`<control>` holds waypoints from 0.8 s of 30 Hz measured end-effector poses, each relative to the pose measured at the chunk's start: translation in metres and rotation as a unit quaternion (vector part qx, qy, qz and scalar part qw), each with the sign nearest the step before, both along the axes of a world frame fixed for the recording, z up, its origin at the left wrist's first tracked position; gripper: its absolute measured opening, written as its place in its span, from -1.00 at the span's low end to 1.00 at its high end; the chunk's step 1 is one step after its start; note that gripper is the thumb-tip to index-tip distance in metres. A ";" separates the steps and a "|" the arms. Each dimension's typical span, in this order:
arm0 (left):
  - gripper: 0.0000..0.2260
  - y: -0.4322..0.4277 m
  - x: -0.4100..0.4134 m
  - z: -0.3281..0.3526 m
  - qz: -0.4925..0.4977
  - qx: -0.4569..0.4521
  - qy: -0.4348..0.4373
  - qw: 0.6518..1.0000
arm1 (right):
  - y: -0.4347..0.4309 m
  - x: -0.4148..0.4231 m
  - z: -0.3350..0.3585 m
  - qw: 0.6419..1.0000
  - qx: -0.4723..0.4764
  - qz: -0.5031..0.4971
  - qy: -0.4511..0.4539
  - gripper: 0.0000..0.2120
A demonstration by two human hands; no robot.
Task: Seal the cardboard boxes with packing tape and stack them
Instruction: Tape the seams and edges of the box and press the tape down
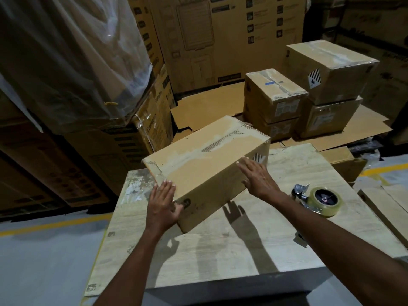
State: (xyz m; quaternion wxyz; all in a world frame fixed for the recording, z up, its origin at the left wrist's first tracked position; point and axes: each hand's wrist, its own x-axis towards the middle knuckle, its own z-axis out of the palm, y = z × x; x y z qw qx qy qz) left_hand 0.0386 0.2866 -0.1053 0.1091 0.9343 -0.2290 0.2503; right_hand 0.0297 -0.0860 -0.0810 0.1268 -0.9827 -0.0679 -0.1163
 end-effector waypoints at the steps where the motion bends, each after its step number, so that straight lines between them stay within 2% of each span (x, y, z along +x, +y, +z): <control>1: -0.43 -0.001 0.000 0.000 0.013 -0.007 -0.011 1.000 | -0.001 0.003 0.000 1.000 -0.009 -0.005 0.004 -0.29; 8: -0.52 -0.058 -0.010 -0.002 0.034 0.003 -0.006 0.999 | -0.009 0.037 0.023 0.996 -0.019 -0.068 0.053 -0.15; 11: -0.50 -0.073 -0.010 -0.005 0.040 0.011 0.006 0.999 | -0.018 0.058 0.032 0.993 -0.018 -0.082 0.082 -0.08; 17: -0.48 -0.075 0.005 -0.007 0.063 0.014 0.030 0.997 | -0.035 0.085 0.033 0.988 -0.046 -0.106 0.107 -0.07; 21: -0.52 -0.061 0.012 -0.012 0.030 0.037 0.015 0.999 | -0.045 0.106 0.025 0.981 0.008 -0.161 0.104 -0.24; 24: -0.51 -0.046 0.016 -0.012 0.011 0.037 0.020 0.999 | -0.048 0.111 0.021 0.979 0.011 -0.164 0.123 -0.34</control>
